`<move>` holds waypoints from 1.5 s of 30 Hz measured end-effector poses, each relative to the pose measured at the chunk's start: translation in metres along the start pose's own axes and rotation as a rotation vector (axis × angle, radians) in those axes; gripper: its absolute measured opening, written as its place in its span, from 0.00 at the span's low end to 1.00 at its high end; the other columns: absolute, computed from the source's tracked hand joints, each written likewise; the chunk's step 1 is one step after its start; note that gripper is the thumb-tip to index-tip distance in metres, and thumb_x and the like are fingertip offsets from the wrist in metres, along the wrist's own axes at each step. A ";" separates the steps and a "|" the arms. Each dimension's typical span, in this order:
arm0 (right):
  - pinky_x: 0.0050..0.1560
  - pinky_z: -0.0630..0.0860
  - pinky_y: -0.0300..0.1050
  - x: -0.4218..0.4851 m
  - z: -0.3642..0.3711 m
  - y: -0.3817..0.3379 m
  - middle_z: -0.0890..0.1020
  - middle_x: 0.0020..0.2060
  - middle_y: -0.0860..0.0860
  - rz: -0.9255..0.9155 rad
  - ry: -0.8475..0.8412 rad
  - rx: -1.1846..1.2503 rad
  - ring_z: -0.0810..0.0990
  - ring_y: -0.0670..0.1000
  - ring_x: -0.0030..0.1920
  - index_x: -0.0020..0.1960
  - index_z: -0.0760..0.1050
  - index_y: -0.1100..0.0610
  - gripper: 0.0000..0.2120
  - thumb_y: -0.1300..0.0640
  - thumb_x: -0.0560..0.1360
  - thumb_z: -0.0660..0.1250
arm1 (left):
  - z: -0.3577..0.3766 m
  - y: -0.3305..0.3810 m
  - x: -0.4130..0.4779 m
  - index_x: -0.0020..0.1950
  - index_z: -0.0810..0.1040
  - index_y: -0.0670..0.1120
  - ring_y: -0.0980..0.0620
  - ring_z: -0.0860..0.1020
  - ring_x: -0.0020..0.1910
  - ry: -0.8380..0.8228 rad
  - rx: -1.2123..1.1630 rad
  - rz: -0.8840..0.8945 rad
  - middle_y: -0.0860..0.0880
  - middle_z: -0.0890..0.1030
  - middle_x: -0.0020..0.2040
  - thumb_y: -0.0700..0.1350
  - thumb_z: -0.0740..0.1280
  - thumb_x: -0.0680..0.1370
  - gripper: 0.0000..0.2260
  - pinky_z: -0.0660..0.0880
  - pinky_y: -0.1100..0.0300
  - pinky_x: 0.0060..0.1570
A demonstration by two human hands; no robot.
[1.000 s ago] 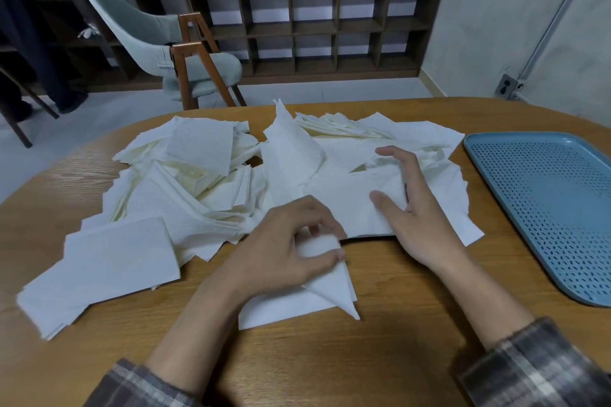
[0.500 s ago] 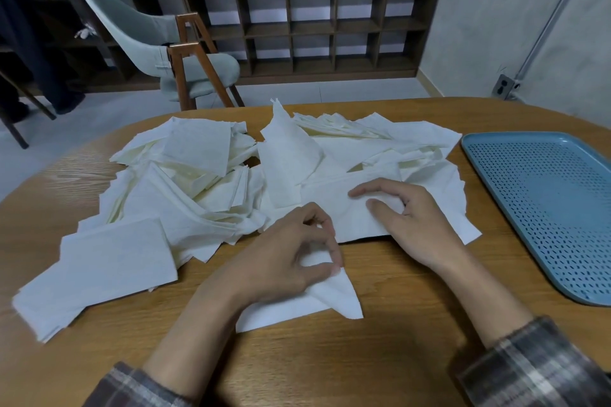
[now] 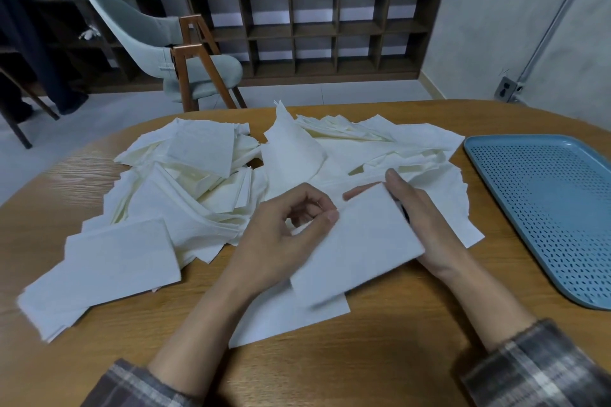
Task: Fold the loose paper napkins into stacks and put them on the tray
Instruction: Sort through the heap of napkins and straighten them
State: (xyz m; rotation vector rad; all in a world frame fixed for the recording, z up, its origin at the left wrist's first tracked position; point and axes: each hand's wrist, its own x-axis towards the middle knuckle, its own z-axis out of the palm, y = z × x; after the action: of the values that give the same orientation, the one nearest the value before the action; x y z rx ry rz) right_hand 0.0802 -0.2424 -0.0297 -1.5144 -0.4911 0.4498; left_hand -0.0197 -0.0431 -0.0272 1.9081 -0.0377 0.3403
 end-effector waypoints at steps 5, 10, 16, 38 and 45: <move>0.64 0.77 0.44 -0.006 0.005 -0.003 0.88 0.56 0.50 -0.048 -0.059 -0.031 0.85 0.49 0.60 0.56 0.87 0.55 0.18 0.43 0.81 0.67 | -0.003 -0.002 0.002 0.47 0.84 0.52 0.52 0.82 0.47 0.087 0.034 0.029 0.53 0.85 0.44 0.44 0.75 0.80 0.03 0.77 0.60 0.52; 0.54 0.76 0.30 -0.008 0.009 -0.004 0.87 0.54 0.40 -0.093 -0.038 -0.183 0.84 0.40 0.57 0.58 0.85 0.50 0.08 0.58 0.81 0.70 | -0.002 -0.003 0.003 0.47 0.85 0.52 0.57 0.82 0.53 0.189 0.078 -0.001 0.59 0.86 0.47 0.46 0.75 0.79 0.02 0.75 0.62 0.56; 0.58 0.72 0.28 -0.008 0.013 -0.005 0.81 0.61 0.32 -0.118 -0.091 -0.262 0.77 0.35 0.63 0.69 0.77 0.43 0.19 0.59 0.82 0.70 | -0.003 -0.004 0.007 0.46 0.85 0.52 0.59 0.83 0.52 0.232 0.079 -0.023 0.60 0.86 0.46 0.46 0.77 0.78 0.02 0.75 0.66 0.55; 0.62 0.78 0.40 -0.007 0.003 -0.005 0.79 0.67 0.43 -0.164 -0.058 -0.116 0.80 0.45 0.66 0.75 0.67 0.38 0.33 0.57 0.77 0.76 | -0.013 -0.011 0.010 0.58 0.82 0.61 0.62 0.79 0.56 0.164 0.097 -0.094 0.68 0.80 0.54 0.52 0.77 0.77 0.11 0.76 0.66 0.47; 0.64 0.67 0.27 -0.004 0.003 0.001 0.85 0.58 0.36 -0.186 -0.063 -0.368 0.77 0.35 0.65 0.58 0.86 0.48 0.15 0.66 0.80 0.71 | -0.010 -0.017 0.008 0.63 0.80 0.62 0.62 0.75 0.66 0.097 0.298 0.010 0.62 0.75 0.65 0.49 0.78 0.76 0.18 0.71 0.67 0.59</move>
State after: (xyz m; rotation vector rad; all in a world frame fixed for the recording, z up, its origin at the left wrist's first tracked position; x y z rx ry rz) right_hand 0.0750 -0.2425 -0.0313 -1.7897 -0.7891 0.2705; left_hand -0.0112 -0.0264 -0.0376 2.1835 0.0722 0.4659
